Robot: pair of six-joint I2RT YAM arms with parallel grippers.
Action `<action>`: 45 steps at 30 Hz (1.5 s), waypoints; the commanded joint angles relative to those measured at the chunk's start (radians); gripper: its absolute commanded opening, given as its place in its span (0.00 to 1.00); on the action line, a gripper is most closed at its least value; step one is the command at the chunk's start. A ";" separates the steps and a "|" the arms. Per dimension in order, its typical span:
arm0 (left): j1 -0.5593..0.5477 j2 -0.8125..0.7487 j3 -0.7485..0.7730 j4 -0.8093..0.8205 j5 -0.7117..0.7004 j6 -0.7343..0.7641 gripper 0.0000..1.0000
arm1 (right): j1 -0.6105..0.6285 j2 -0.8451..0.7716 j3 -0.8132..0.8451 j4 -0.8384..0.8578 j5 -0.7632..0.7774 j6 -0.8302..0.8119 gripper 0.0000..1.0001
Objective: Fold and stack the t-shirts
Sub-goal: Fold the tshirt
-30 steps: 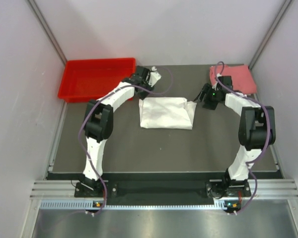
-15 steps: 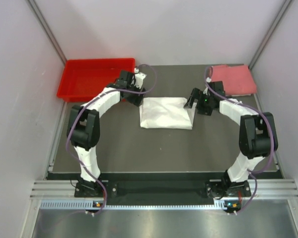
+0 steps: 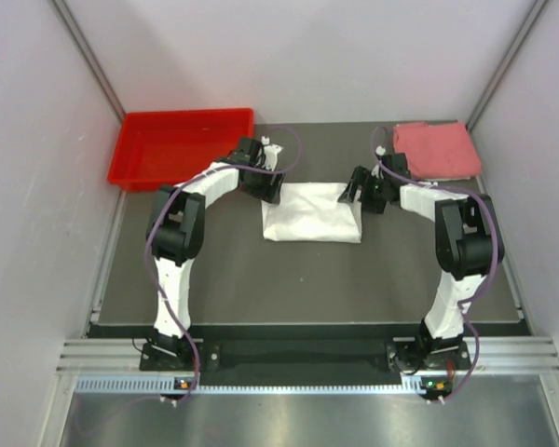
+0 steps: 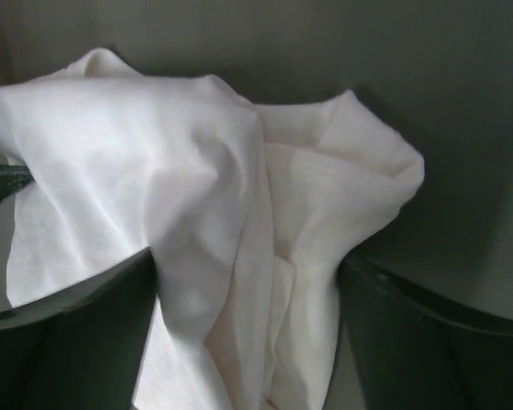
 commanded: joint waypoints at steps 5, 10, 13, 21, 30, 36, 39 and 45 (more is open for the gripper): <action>-0.024 0.032 0.074 0.011 0.107 -0.036 0.68 | 0.007 0.037 0.010 0.095 -0.067 0.028 0.45; -0.033 0.047 0.115 0.011 0.128 -0.045 0.57 | 0.005 0.035 0.037 0.093 -0.083 0.016 0.16; -0.035 0.058 0.127 0.013 0.104 -0.039 0.56 | -0.002 0.043 0.070 0.073 -0.089 -0.006 0.07; -0.033 0.133 0.216 0.011 0.094 -0.050 0.33 | -0.016 0.112 0.155 0.067 -0.078 -0.036 0.04; -0.035 0.179 0.278 0.001 0.073 -0.036 0.07 | -0.028 0.167 0.202 0.068 -0.040 -0.032 1.00; -0.035 0.159 0.249 0.017 0.093 -0.030 0.08 | -0.024 0.230 0.246 0.085 -0.030 0.004 1.00; -0.035 0.163 0.258 0.024 0.088 -0.021 0.08 | -0.025 0.267 0.277 0.090 -0.018 0.007 0.85; -0.035 0.185 0.285 0.014 0.079 -0.012 0.10 | -0.025 0.296 0.287 0.161 -0.079 0.019 0.00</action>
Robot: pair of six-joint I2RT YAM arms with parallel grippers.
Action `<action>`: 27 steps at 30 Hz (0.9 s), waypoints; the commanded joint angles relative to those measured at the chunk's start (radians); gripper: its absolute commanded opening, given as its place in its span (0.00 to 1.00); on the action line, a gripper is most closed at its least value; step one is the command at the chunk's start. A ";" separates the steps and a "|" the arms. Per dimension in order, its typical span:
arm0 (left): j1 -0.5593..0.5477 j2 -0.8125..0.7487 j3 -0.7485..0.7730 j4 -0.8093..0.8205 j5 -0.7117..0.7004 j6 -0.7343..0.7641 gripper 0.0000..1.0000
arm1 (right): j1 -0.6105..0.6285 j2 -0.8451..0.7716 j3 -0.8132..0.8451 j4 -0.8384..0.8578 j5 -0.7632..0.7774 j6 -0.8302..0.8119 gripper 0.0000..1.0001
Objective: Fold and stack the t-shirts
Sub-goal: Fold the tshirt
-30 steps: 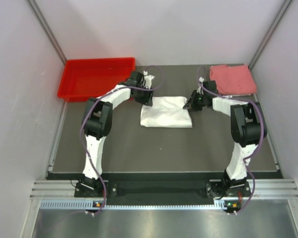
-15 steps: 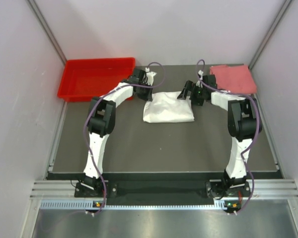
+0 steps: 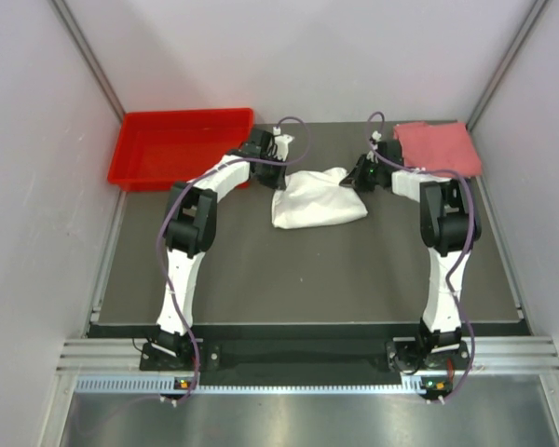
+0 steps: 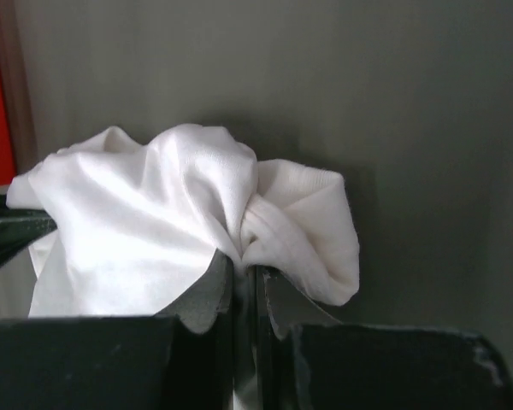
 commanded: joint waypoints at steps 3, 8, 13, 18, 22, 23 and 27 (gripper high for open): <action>-0.005 0.019 0.031 0.035 -0.017 0.023 0.12 | -0.001 0.001 0.018 0.027 -0.026 -0.037 0.00; -0.005 0.005 0.036 0.055 -0.074 0.027 0.28 | -0.008 -0.005 0.073 -0.045 -0.059 -0.104 0.00; -0.005 -0.007 0.039 0.065 -0.101 0.043 0.57 | -0.010 0.028 0.109 -0.108 -0.085 -0.166 0.05; -0.005 -0.018 0.042 0.052 -0.135 0.053 0.67 | -0.008 0.061 0.113 -0.130 -0.100 -0.178 0.01; -0.005 -0.035 0.042 0.043 -0.167 0.072 0.74 | -0.014 0.090 0.124 -0.151 -0.135 -0.175 0.03; -0.005 -0.038 0.042 0.042 -0.181 0.075 0.75 | -0.013 0.094 0.126 -0.151 -0.142 -0.172 0.02; -0.005 -0.080 0.026 0.037 -0.213 0.087 0.86 | -0.016 0.108 0.129 -0.145 -0.174 -0.163 0.11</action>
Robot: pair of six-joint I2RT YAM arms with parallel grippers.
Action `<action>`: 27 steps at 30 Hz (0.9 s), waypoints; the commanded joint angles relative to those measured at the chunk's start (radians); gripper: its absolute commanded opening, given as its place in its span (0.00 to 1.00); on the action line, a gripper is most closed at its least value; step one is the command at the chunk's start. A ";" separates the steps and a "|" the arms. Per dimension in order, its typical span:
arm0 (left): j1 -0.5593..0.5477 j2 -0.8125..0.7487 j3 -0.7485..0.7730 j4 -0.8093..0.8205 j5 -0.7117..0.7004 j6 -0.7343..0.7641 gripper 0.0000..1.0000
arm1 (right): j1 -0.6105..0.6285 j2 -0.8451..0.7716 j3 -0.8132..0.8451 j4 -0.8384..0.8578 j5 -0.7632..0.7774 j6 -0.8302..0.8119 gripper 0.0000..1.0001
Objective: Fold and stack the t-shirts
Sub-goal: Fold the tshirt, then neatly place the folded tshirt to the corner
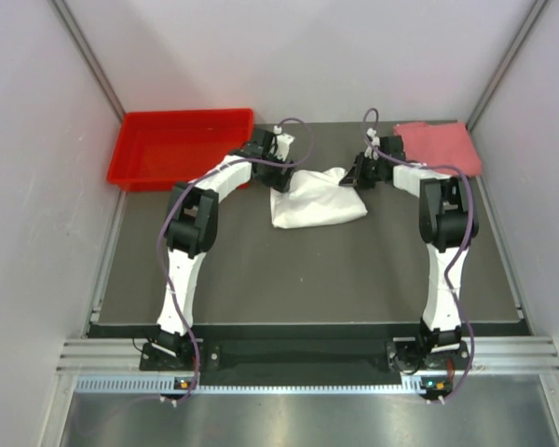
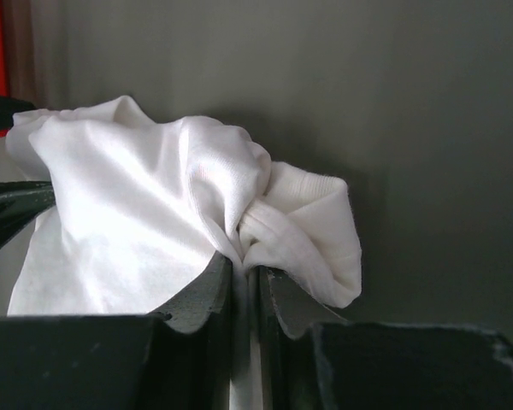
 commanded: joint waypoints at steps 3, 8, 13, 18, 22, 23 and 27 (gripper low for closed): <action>0.004 -0.115 -0.005 0.035 -0.082 0.032 0.87 | -0.001 0.050 0.035 -0.056 -0.064 -0.027 0.00; 0.003 -0.212 -0.064 0.037 -0.053 0.038 0.88 | -0.016 -0.009 0.034 -0.051 -0.056 -0.042 0.00; 0.003 -0.295 -0.099 0.006 0.001 0.049 0.88 | -0.019 -0.037 0.155 -0.192 0.011 -0.154 0.00; 0.003 -0.329 -0.120 -0.037 0.024 0.064 0.88 | -0.030 -0.046 0.325 -0.361 0.152 -0.270 0.00; 0.003 -0.361 -0.153 -0.036 0.014 0.093 0.88 | -0.051 -0.029 0.449 -0.465 0.198 -0.321 0.00; 0.003 -0.362 -0.157 -0.036 0.009 0.098 0.88 | -0.054 -0.026 0.469 -0.479 0.218 -0.330 0.00; 0.003 -0.372 -0.168 -0.037 -0.016 0.122 0.88 | -0.079 -0.011 0.581 -0.534 0.260 -0.359 0.00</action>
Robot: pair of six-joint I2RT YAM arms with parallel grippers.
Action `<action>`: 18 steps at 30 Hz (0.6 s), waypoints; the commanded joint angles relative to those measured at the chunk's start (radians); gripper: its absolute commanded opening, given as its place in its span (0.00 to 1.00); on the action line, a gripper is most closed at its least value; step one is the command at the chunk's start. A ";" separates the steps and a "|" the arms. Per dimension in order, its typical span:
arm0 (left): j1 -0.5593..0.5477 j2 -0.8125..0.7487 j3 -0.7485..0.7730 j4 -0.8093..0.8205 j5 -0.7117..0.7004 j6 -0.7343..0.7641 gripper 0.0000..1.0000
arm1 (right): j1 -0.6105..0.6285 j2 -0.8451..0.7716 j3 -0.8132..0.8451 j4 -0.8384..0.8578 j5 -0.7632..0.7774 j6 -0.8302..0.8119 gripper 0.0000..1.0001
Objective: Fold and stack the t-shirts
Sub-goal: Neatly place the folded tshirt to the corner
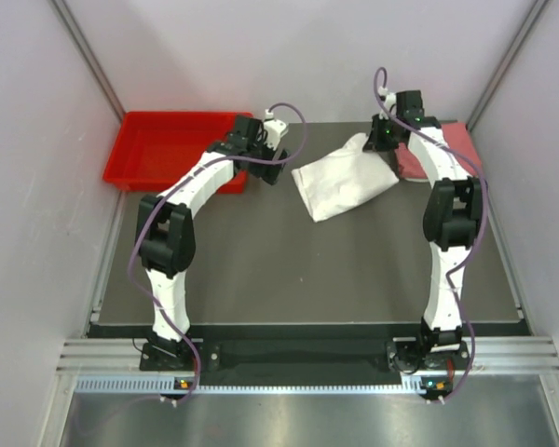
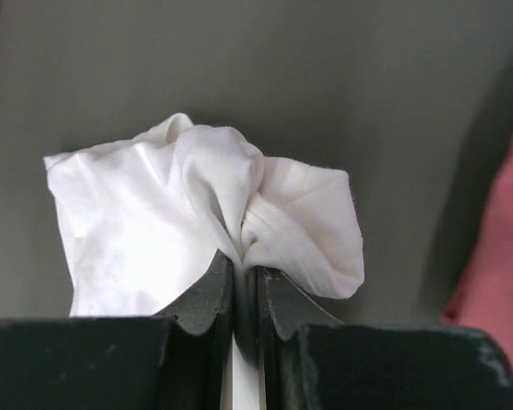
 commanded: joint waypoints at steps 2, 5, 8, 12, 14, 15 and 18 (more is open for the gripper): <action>0.002 -0.054 -0.011 -0.007 -0.020 0.042 0.88 | -0.039 -0.013 0.142 -0.077 0.061 -0.057 0.00; 0.002 -0.055 -0.016 -0.002 -0.032 0.051 0.88 | -0.046 -0.004 0.207 -0.109 0.082 -0.056 0.00; 0.004 -0.054 -0.017 -0.002 -0.038 0.057 0.88 | -0.050 -0.004 0.254 -0.142 0.128 -0.089 0.00; 0.002 -0.055 -0.022 -0.002 -0.038 0.065 0.88 | -0.069 -0.009 0.313 -0.176 0.191 -0.116 0.00; 0.002 -0.055 -0.023 -0.003 -0.040 0.066 0.88 | -0.080 0.000 0.365 -0.202 0.208 -0.125 0.00; 0.002 -0.055 -0.023 -0.003 -0.046 0.068 0.88 | -0.080 0.004 0.379 -0.208 0.214 -0.128 0.00; 0.002 -0.057 -0.025 -0.003 -0.046 0.072 0.88 | -0.128 0.007 0.411 -0.215 0.236 -0.148 0.00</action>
